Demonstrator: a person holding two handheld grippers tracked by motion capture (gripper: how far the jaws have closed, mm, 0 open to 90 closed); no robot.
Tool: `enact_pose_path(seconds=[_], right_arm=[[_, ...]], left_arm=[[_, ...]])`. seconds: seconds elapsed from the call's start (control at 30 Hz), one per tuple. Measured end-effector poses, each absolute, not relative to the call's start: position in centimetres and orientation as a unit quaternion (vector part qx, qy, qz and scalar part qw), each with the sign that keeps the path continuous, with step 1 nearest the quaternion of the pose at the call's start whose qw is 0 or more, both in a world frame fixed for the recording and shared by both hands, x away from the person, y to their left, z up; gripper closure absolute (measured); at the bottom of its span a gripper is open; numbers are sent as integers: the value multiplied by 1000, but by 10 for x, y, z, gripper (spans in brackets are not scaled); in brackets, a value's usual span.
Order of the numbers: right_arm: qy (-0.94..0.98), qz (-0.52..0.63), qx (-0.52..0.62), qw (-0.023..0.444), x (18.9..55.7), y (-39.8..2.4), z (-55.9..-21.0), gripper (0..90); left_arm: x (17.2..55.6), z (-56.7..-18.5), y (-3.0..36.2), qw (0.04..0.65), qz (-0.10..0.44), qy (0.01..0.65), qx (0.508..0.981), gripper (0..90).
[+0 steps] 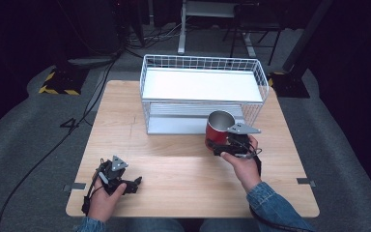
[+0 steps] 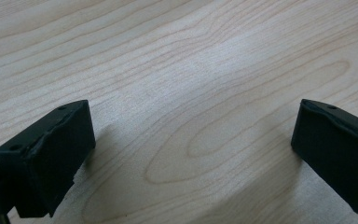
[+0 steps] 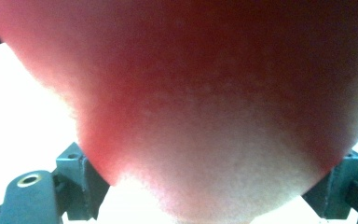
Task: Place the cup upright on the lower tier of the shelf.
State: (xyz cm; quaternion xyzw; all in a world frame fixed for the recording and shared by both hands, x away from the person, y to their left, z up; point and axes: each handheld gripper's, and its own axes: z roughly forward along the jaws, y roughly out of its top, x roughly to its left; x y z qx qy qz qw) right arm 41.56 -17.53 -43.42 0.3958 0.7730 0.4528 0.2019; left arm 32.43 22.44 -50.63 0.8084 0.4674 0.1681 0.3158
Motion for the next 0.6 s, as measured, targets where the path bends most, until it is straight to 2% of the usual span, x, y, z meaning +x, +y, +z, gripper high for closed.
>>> enact_pose_path(seconds=[0.37, 0.6], right_arm=[[764, 445, 420, 206, 449, -158, -445, 167], [752, 454, 422, 225, 466, -144, -451, 167]], left_arm=[[325, -506, 224, 315, 168, 468, 809, 1], [325, -506, 224, 315, 167, 468, 809, 1]])
